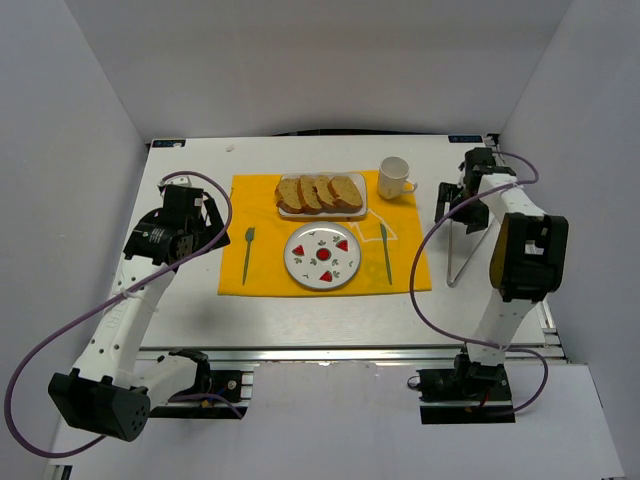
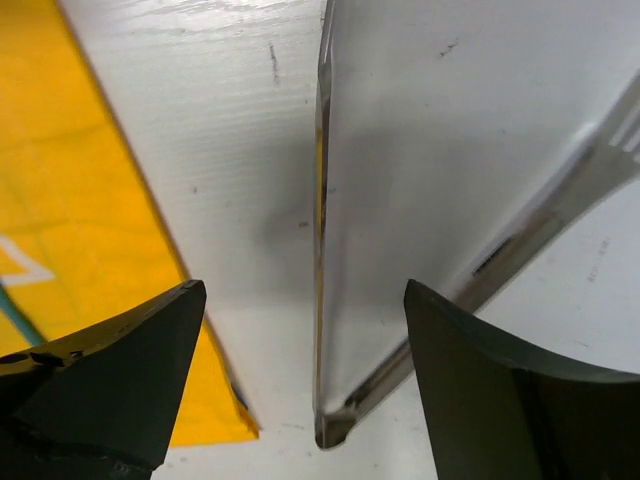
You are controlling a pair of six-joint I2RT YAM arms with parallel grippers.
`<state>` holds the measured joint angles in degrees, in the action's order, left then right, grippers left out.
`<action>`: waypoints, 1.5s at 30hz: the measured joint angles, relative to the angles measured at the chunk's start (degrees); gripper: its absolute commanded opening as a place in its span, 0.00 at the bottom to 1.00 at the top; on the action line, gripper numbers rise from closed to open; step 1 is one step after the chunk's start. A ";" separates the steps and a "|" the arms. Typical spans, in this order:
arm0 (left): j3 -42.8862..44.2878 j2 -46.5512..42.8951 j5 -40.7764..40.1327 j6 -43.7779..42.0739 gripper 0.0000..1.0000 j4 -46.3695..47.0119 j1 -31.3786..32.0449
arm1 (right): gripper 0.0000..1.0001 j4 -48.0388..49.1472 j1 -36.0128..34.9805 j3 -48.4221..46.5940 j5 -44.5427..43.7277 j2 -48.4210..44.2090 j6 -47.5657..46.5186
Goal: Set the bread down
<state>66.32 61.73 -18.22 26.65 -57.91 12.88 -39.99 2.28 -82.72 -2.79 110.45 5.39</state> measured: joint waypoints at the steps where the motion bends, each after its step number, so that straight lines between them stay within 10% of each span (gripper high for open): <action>1: 0.00 0.00 0.00 -0.02 0.98 0.02 0.00 | 0.89 -0.44 0.00 0.00 -0.02 -1.29 0.28; 14: -0.35 -1.36 0.39 0.44 0.98 0.61 0.00 | 0.89 -1.57 0.00 13.92 -3.58 -27.71 12.11; 45: -0.81 1.42 0.57 -0.11 0.98 -0.37 0.00 | 0.89 10.40 0.59 26.82 -4.70 -14.69 14.80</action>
<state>65.52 63.16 -17.65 26.55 -58.28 12.88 -29.58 2.87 -55.90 -7.49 95.77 20.18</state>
